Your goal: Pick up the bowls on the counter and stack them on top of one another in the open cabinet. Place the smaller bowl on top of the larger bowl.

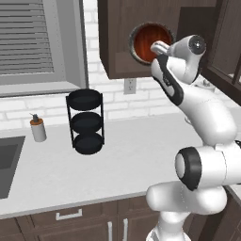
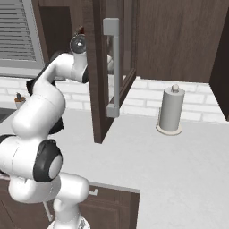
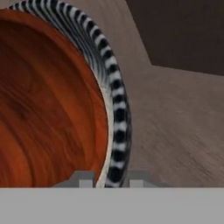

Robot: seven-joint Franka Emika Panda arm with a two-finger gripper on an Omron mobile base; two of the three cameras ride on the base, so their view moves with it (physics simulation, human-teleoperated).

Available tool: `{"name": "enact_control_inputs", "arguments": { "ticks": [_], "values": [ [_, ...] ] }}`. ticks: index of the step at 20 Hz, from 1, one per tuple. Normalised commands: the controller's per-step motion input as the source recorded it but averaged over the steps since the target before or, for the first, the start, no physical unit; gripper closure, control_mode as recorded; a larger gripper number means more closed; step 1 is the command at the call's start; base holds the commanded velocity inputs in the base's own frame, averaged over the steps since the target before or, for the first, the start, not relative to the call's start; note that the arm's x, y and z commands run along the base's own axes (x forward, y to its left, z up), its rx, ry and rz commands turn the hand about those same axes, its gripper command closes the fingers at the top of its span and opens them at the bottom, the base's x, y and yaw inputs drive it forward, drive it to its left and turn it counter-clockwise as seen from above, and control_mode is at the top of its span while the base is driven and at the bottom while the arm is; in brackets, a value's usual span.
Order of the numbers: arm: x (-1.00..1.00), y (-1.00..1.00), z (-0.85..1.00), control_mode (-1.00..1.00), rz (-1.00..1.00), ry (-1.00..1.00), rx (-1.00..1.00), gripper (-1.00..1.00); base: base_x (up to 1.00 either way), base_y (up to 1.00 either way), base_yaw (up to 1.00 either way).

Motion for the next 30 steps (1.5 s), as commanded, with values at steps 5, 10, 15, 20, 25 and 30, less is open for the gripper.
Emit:
{"name": "enact_control_inputs", "arguments": {
  "ticks": [5, 10, 15, 20, 25, 30],
  "values": [
    [-0.03, 0.01, -0.07, -1.00, -0.02, -0.05, -0.02, -1.00, 0.00, 0.00, 0.00],
    [-0.66, 0.00, 0.02, -1.00, 0.00, -0.31, 0.00, -1.00, 0.00, 0.00, 0.00],
    [-1.00, 0.00, 0.16, -1.00, -0.01, -0.39, 0.00, -1.00, 0.00, 0.00, 0.00],
    [-1.00, 0.12, -0.24, -1.00, 0.00, -0.16, -0.08, -1.00, 0.00, 0.00, 0.00],
    [-1.00, 0.47, -0.99, -1.00, 0.09, 0.20, -0.29, -1.00, 0.00, 0.00, 0.00],
    [-1.00, 0.71, -1.00, -1.00, 0.19, 0.50, -0.42, -1.00, 0.00, 0.00, 0.00]
  ]
}}
